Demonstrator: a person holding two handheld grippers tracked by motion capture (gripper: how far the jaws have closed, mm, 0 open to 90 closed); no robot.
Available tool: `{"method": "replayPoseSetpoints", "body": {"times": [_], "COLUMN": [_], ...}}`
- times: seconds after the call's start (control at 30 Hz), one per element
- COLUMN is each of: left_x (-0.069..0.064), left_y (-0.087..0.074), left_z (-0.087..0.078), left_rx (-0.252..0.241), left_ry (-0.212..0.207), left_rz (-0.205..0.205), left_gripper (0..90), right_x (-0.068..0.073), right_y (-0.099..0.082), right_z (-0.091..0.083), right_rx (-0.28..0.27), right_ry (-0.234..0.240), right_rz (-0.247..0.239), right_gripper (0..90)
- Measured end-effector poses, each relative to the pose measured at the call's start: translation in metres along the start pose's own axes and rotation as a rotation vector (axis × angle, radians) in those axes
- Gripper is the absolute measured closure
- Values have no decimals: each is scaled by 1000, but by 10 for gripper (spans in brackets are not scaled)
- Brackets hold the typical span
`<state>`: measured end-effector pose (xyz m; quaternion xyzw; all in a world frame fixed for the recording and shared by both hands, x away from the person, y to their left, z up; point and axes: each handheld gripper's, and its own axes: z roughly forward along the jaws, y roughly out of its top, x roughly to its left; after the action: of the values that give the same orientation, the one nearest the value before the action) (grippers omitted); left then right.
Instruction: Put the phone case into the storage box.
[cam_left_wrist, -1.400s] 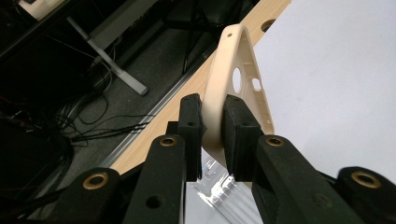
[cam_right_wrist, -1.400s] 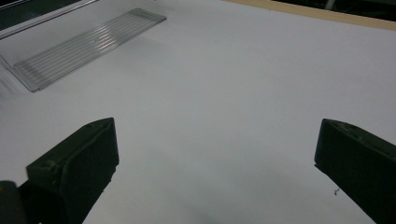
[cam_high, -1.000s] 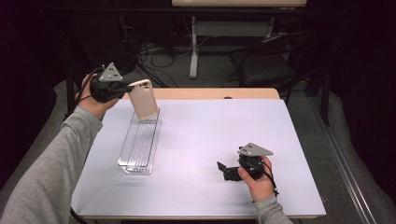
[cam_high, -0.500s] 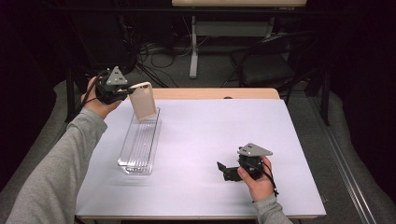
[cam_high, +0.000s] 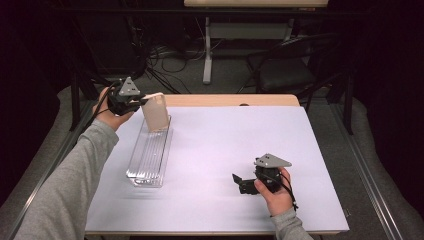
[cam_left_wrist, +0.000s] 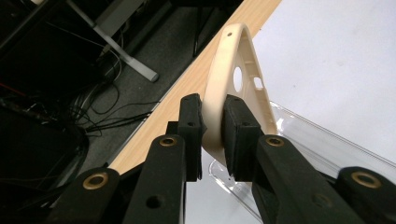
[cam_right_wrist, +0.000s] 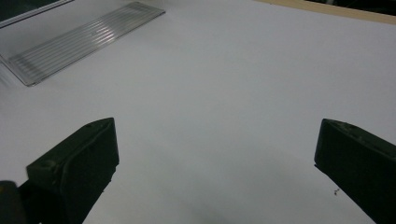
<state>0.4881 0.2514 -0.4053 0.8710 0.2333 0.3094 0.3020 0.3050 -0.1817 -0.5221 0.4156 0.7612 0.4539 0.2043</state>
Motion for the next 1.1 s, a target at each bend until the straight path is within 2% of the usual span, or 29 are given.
{"method": "replayPoseSetpoints", "body": {"times": [0.47,1.1], "left_x": [-2,-7], "left_y": [-5,-4], "left_z": [12,15], "left_rx": [9,22], "left_ry": [2,35], "left_rz": [2,83], "left_gripper": [788,787], "right_x": [1,1], "right_y": [-1,-2], "right_z": [1,3], "right_rx": [9,14], "right_ry": [6,11], "right_rz": [-1,-8], "right_gripper": [0,0]}}
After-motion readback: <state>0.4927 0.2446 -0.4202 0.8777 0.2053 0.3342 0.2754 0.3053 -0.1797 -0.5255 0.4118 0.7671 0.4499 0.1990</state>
